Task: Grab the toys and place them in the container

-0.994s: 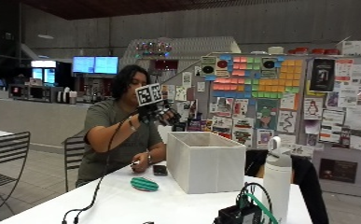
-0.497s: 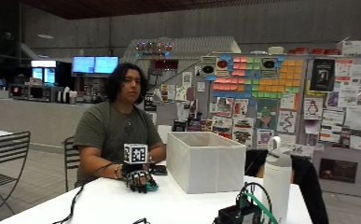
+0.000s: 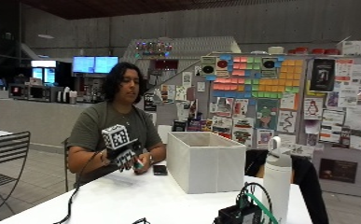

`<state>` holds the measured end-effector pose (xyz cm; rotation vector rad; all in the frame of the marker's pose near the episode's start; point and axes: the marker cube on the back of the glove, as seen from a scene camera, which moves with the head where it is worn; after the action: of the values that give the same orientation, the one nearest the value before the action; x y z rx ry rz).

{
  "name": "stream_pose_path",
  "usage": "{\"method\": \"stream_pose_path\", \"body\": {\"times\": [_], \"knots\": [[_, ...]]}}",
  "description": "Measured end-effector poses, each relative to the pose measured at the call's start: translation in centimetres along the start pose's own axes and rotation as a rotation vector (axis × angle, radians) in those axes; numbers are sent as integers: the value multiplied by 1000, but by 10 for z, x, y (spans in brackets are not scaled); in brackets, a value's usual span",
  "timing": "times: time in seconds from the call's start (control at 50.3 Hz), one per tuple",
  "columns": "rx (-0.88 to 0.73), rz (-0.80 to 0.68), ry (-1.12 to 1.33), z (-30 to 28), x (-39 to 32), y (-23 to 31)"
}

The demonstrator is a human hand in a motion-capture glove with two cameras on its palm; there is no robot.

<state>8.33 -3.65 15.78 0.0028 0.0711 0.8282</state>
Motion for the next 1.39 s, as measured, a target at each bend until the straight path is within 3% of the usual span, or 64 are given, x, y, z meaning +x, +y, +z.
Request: {"method": "stream_pose_path", "body": {"times": [0.258, 0.437, 0.517, 0.596, 0.676, 0.775, 0.994, 1.093, 1.172, 1.292, 1.391], "knots": [[72, -419, -97, -113, -100, 43], [107, -642, -170, -172, -186, 38], [152, -831, -133, -188, -213, 22], [116, -708, -200, -203, -255, 2], [154, -794, -105, -209, -286, -23], [149, -763, -76, -213, -320, -51], [88, -550, -104, -212, -369, -118], [59, -556, -79, -205, -381, -130], [48, -671, -34, -197, -375, -141], [-56, -536, -151, -190, -378, -152], [-52, -659, -55, -185, -363, -159]]}}
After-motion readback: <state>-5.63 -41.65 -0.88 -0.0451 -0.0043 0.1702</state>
